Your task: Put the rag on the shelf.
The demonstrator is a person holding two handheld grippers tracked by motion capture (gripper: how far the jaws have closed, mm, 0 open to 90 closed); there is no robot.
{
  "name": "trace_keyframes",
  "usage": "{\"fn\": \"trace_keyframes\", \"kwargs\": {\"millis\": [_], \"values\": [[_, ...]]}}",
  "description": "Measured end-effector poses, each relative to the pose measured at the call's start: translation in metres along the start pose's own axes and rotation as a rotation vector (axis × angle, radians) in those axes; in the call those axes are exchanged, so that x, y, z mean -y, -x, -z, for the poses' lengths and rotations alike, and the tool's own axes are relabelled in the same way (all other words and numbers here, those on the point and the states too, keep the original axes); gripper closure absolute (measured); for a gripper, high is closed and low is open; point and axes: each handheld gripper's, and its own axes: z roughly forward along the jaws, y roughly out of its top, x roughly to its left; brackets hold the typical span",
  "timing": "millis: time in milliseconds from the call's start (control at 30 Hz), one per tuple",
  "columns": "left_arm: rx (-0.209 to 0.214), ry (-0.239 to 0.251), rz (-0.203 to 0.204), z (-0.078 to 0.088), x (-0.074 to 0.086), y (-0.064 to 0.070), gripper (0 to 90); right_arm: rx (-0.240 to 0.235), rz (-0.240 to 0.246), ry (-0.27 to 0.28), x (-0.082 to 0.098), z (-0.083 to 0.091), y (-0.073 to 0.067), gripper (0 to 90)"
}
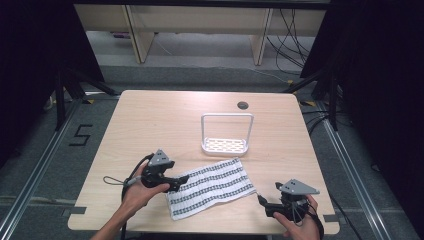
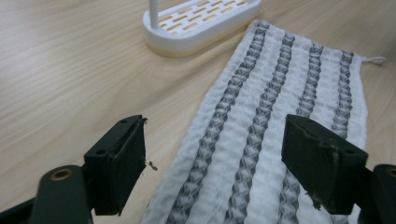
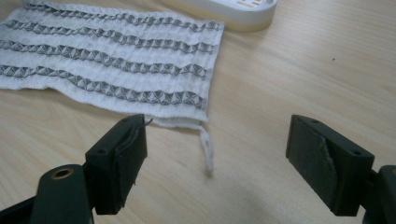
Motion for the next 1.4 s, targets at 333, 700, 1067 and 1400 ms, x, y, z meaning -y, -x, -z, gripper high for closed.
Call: {"fn": "trace_keyframes", "kwargs": {"millis": [333,700,1067,1400], "values": [[0.051,-0.026,-0.028,-0.04,-0.027,0.016,28.2,0.004,-0.002,0.004,-0.003,-0.006,-0.006,25.6],[0.105,-0.068,-0.084,-0.078,-0.053,0.036,36.5,-0.002,0.031,-0.031,-0.006,-0.017,-0.008,30.4],[0.136,-0.125,-0.119,-0.112,-0.072,0.048,40.6,0.002,0.044,-0.036,-0.007,-0.022,-0.009,32.0],[0.151,-0.163,-0.132,-0.134,-0.08,0.053,43.6,-0.006,0.061,-0.066,-0.011,-0.033,-0.01,35.8]]}}
